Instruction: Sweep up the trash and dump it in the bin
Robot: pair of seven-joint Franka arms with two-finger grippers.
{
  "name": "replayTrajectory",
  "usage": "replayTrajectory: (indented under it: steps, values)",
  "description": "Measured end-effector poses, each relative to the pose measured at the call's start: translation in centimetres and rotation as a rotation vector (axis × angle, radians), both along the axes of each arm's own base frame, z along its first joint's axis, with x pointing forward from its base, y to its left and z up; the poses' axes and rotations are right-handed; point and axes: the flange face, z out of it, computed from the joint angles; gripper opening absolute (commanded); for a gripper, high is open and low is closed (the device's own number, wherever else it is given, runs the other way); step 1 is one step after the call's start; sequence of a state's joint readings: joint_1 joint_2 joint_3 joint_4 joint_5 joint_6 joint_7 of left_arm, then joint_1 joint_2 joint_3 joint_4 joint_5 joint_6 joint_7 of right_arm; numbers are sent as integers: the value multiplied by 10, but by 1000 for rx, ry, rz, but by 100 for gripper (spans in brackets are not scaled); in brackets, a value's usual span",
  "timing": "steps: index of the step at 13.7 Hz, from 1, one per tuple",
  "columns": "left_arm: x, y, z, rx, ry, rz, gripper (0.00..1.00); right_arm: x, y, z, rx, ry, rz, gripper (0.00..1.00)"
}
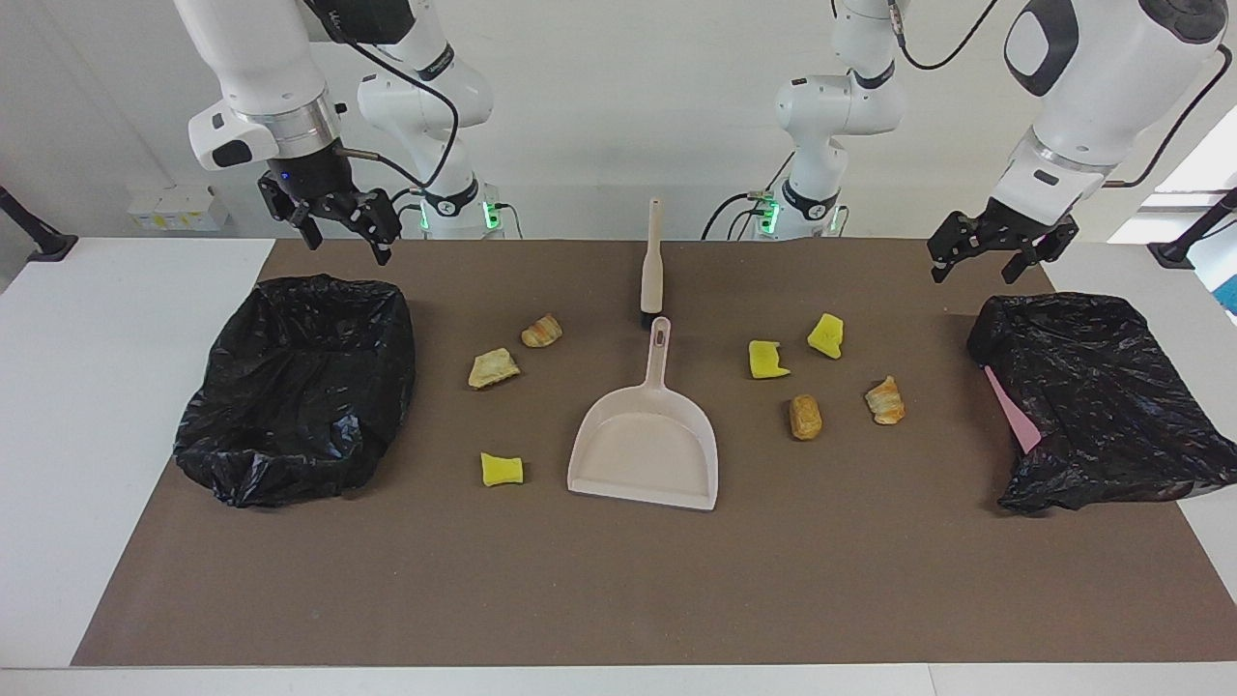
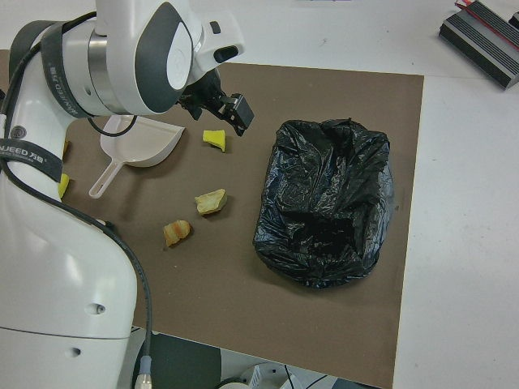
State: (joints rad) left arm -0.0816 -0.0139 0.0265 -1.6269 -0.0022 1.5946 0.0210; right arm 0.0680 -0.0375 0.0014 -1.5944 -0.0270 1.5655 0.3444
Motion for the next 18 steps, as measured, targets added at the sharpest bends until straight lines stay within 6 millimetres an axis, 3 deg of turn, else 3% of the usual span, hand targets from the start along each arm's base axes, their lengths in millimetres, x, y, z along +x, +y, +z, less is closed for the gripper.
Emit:
replayTrajectory:
  steps: [8, 12, 14, 18]
  values:
    - [-1, -1, -4, 1, 10, -2, 100, 0, -5, 0, 0, 0, -9, 100]
    - [-9, -12, -25, 0, 53, -22, 100, 0, -6, 0, 0, 0, -11, 100]
    - [-16, -28, -43, -22, 55, -45, 100, 0, -5, 0, 0, 0, -9, 100]
    - [-47, -85, -94, -28, 54, -148, 100, 0, 5, 0, 0, 0, 10, 100]
